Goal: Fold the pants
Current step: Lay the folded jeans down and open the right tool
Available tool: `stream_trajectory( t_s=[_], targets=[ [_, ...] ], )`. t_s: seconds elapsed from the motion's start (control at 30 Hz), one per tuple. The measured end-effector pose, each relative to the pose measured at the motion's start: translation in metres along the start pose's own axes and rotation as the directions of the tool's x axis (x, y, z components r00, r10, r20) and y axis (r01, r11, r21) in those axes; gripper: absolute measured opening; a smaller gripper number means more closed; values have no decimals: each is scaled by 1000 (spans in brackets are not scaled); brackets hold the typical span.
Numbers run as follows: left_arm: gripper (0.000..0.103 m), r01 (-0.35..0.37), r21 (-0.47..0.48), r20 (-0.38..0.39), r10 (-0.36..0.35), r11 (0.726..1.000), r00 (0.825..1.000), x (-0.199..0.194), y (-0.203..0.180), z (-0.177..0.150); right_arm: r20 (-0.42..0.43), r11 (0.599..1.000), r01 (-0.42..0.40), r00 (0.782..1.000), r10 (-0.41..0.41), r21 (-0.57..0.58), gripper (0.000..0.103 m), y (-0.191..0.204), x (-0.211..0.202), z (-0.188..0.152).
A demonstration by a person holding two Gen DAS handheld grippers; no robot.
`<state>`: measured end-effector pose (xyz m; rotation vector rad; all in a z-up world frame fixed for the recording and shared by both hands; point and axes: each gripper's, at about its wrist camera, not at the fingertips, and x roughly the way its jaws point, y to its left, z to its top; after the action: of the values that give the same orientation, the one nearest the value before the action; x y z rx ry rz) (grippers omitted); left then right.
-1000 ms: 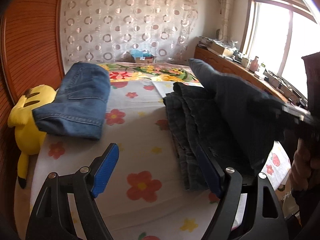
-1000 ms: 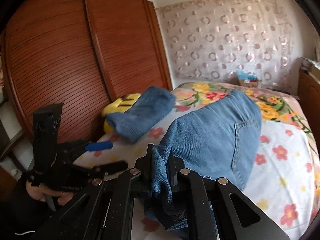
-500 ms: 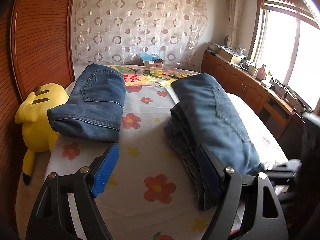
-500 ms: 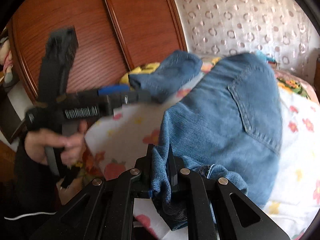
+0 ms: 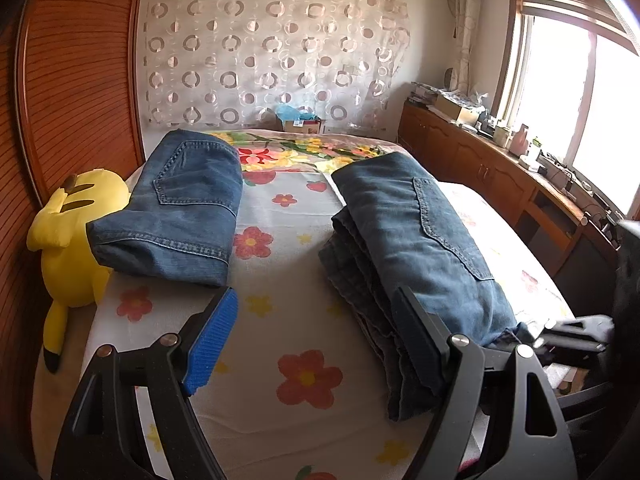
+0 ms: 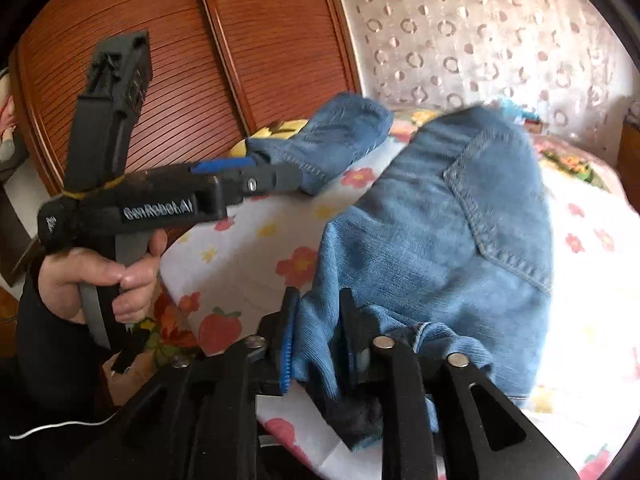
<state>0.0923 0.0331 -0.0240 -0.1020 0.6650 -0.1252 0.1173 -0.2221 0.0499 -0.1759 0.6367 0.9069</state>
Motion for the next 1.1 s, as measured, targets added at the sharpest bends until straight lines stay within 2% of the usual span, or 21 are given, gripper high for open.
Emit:
stream_trajectory(
  t_s=[0.03,0.2,0.37,0.5,0.63,0.83,1.0,1.1],
  targets=[
    [80,1,0,1,-1,1000,1000,0,0,0,7,1000,8,1000,-8,-4,32,4,-5,0],
    [80,6,8,3,-7,1000,1000,1,-3,2,51,999,46,998,-45,-19,34,3,-33,3],
    [80,15,19,2,-15,1000,1000,1,-7,3,80,992,126,989,-125,2,35,-14,-49,5],
    [80,29,38,-1,-29,999,1000,3,-15,5,82,976,216,973,-216,5,38,-30,-44,3],
    [80,49,64,-14,-48,997,999,9,-27,2,51,963,267,962,-269,48,39,-48,-27,-4],
    [80,58,96,-46,-54,994,997,23,-41,0,-17,962,258,966,-258,83,39,-62,-8,-20],
    [80,68,111,-54,-63,991,997,43,-43,17,-3,970,219,976,-220,107,42,-72,-18,-14],
    [80,67,130,-57,-60,989,997,61,-46,33,24,964,247,968,-251,100,45,-78,-25,-9]
  ],
)
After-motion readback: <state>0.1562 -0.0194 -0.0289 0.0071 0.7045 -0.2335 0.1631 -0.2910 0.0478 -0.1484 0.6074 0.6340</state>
